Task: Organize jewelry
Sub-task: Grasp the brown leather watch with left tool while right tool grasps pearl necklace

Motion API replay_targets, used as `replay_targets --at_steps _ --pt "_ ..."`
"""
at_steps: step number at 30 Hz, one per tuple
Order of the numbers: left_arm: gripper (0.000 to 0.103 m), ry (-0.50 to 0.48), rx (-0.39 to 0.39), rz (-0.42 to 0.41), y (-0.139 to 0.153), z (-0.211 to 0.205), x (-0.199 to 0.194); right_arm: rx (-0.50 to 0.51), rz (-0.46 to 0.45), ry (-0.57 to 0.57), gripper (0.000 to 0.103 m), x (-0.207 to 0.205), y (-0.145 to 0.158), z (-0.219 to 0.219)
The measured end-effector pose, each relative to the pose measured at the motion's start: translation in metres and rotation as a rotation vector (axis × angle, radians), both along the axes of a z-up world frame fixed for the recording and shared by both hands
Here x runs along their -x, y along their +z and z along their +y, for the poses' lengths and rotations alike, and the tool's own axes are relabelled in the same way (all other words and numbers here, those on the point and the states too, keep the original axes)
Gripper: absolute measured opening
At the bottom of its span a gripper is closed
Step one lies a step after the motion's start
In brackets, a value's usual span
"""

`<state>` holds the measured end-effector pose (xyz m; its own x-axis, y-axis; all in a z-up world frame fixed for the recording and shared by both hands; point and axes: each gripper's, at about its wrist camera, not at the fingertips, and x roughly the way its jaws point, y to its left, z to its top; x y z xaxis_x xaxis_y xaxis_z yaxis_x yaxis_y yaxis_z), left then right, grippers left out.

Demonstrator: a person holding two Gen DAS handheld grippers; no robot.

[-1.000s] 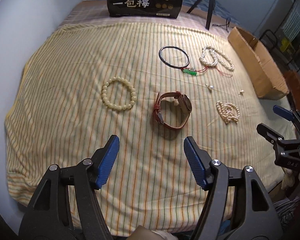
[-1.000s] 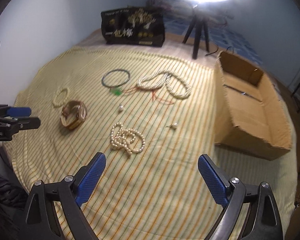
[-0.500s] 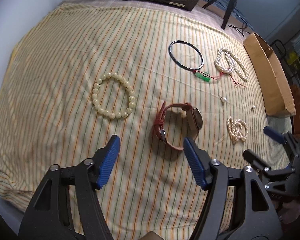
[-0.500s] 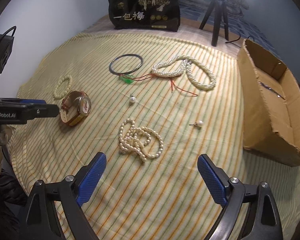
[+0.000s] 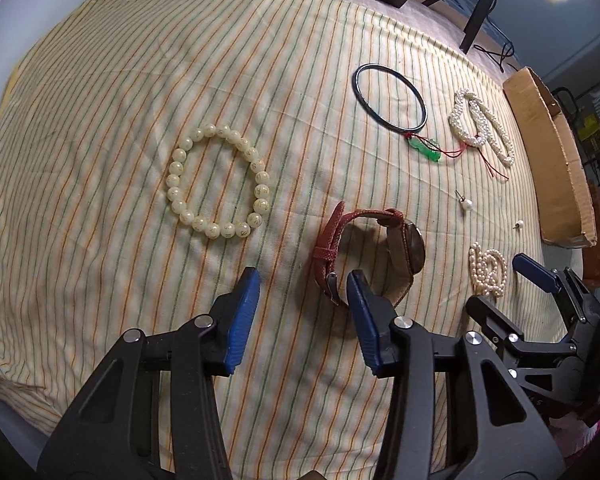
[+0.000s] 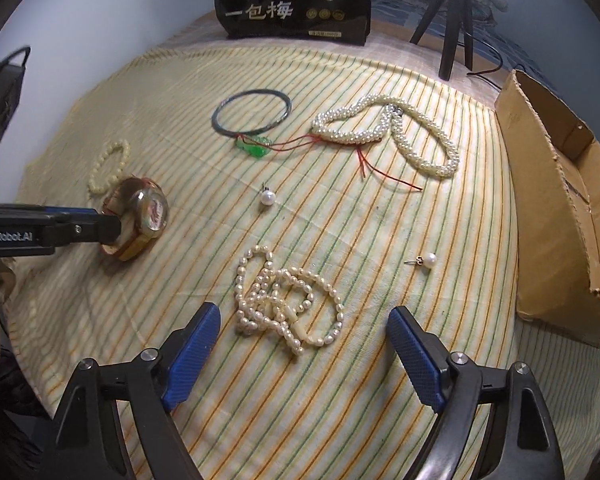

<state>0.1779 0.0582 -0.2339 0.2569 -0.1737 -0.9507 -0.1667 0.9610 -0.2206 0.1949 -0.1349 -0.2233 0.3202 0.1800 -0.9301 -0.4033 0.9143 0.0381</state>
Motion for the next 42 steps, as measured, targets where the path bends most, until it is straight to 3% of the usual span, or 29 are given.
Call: replay_targets --at_steps 5,8,13,17,19,26,42 --pt "0.047 -0.007 -0.016 -0.005 -0.004 -0.003 -0.004 0.035 -0.01 0.013 0.086 0.0 -0.003 0.005" --pt "0.044 -0.018 -0.043 -0.016 -0.005 -0.006 -0.004 0.034 -0.019 0.019 0.073 0.001 -0.001 0.005" --pt "0.032 -0.015 -0.048 -0.019 -0.007 -0.008 -0.008 0.019 -0.026 0.038 0.038 0.002 0.003 0.006" --pt "0.014 -0.023 -0.03 -0.019 -0.007 -0.007 -0.009 0.018 -0.034 0.041 0.024 0.005 0.005 0.004" --pt "0.01 -0.029 -0.029 -0.022 -0.006 -0.008 -0.008 0.005 -0.033 0.03 0.015 0.005 0.006 0.001" --pt "0.006 -0.021 -0.018 -0.025 -0.004 -0.007 -0.008 -0.087 -0.009 -0.026 0.01 -0.001 0.009 -0.011" --pt "0.006 -0.068 0.016 -0.099 0.022 -0.026 -0.006 -0.181 -0.119 -0.055 0.005 -0.001 0.059 -0.023"
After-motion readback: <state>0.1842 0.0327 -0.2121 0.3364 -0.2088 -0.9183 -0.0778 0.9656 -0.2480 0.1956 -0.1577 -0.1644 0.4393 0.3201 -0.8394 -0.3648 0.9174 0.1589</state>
